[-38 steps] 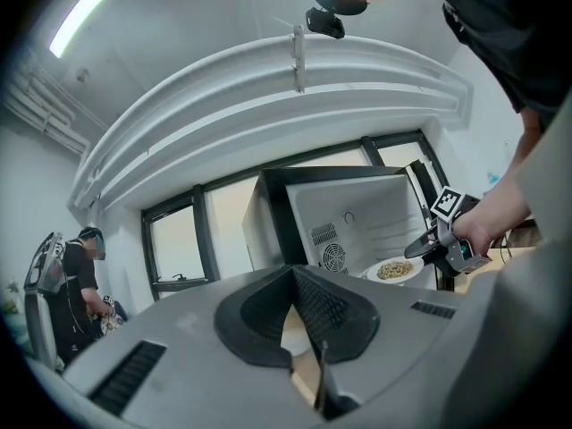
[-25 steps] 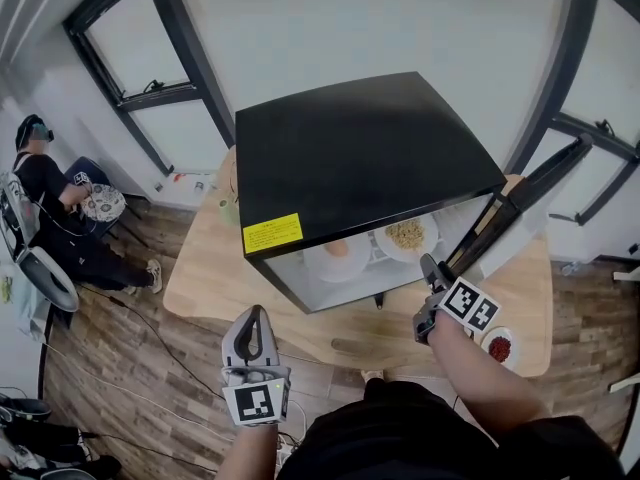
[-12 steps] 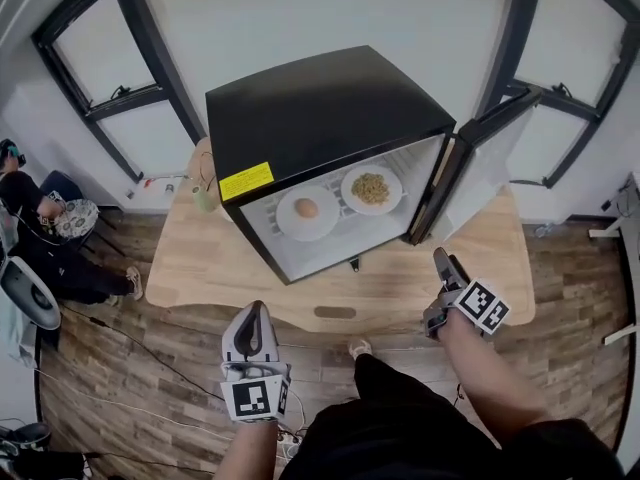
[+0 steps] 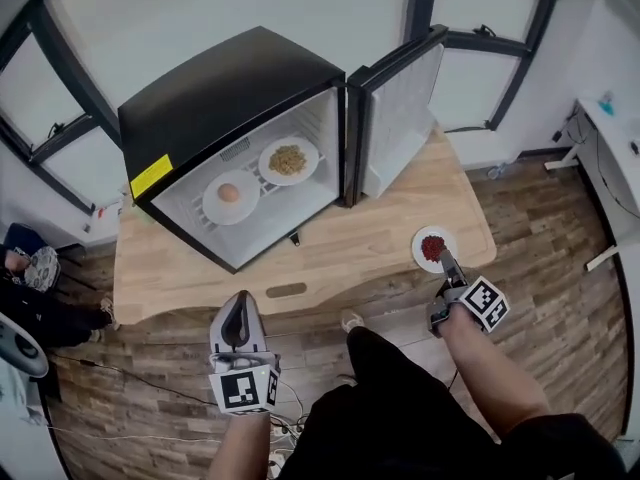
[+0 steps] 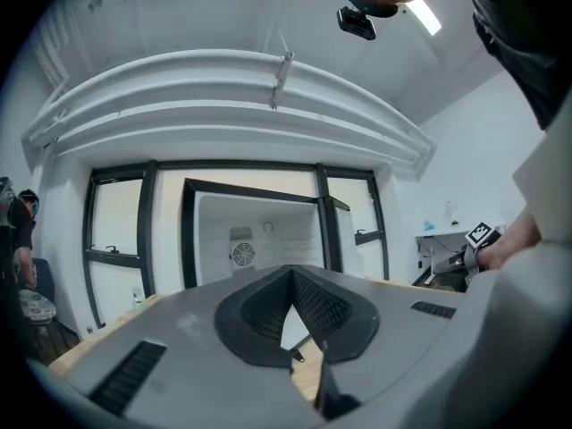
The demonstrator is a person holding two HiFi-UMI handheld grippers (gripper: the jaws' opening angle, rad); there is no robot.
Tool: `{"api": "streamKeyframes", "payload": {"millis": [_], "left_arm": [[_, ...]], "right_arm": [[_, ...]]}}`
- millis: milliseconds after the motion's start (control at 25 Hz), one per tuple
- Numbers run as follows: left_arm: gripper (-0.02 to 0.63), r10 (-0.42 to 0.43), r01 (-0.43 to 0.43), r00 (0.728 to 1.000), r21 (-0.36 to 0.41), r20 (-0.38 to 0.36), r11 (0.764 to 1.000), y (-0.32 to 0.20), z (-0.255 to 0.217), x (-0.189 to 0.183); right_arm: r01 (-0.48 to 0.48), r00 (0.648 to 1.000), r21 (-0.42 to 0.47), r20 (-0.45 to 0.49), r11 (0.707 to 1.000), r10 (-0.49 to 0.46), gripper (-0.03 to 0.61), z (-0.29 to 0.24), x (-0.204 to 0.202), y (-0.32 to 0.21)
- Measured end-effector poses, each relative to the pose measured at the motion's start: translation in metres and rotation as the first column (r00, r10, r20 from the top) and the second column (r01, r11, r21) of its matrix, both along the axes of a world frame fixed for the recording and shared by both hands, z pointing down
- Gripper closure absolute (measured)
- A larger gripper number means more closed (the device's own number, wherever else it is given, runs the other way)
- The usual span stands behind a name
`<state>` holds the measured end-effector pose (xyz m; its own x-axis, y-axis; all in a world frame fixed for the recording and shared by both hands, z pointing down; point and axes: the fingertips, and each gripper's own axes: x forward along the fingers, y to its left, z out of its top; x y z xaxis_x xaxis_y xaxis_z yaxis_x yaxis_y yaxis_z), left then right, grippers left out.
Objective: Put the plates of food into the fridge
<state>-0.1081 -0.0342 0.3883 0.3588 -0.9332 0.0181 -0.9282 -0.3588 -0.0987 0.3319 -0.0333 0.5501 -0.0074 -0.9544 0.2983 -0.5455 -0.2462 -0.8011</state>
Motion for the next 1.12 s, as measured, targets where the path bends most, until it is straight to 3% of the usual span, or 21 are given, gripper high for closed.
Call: {"api": "streamKeyframes", "payload": {"millis": [200, 360, 760, 1120], "left_arm": [[0.609, 0.073, -0.073, 0.997, 0.014, 0.024, 0.997, -0.012, -0.006, 0.033], [0.609, 0.092, -0.092, 0.995, -0.01, 0.037, 0.996, -0.032, 0.002, 0.051], [0.609, 0.148, -0.144, 0.983, -0.045, 0.112, 0.989, -0.07, 0.016, 0.095], [0.609, 0.167, -0.154, 0.973, -0.09, 0.16, 0.984, -0.085, 0.029, 0.107]], "right_arm": [[-0.134, 0.987, -0.076, 0.082, 0.988, 0.14, 0.328, 0.047, 0.046, 0.031], [-0.18, 0.973, -0.139, 0.12, 0.974, 0.197, 0.328, 0.082, 0.058, 0.038], [-0.205, 0.936, -0.213, 0.243, 0.955, 0.255, 0.328, 0.158, 0.075, 0.032], [-0.199, 0.899, -0.16, 0.362, 0.967, 0.245, 0.333, 0.193, 0.082, 0.004]]}}
